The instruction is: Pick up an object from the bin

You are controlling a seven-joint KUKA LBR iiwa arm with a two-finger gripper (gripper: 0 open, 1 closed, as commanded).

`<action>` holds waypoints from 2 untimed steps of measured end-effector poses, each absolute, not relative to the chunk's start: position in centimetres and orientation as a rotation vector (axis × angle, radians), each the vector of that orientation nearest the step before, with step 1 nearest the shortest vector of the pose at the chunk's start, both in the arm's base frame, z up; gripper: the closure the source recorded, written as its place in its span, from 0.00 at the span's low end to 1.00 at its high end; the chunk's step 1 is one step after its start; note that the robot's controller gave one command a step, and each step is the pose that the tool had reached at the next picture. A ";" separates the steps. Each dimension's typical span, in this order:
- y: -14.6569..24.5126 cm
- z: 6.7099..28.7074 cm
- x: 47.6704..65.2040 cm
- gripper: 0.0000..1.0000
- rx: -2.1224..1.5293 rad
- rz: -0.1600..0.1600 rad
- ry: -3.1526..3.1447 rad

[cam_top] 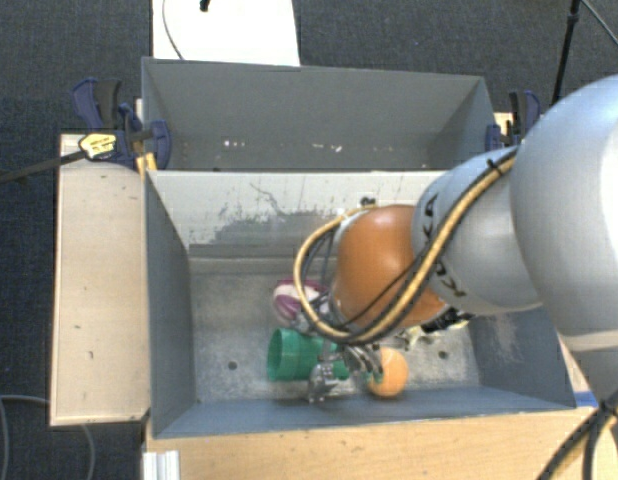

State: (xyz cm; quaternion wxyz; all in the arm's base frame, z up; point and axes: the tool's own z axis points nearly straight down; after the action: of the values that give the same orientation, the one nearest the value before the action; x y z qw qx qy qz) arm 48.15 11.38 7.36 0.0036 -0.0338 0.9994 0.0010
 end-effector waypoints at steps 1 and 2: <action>10.6 12.9 47.7 0.00 0.094 0.002 3.134; 11.2 8.6 48.1 0.00 -0.062 0.001 3.139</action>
Offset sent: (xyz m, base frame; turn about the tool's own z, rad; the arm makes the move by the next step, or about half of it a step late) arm 0.0000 0.0000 0.0000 0.0000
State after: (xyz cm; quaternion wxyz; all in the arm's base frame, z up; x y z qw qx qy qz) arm 48.11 11.23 8.60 0.0012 -0.0196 0.9998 0.0003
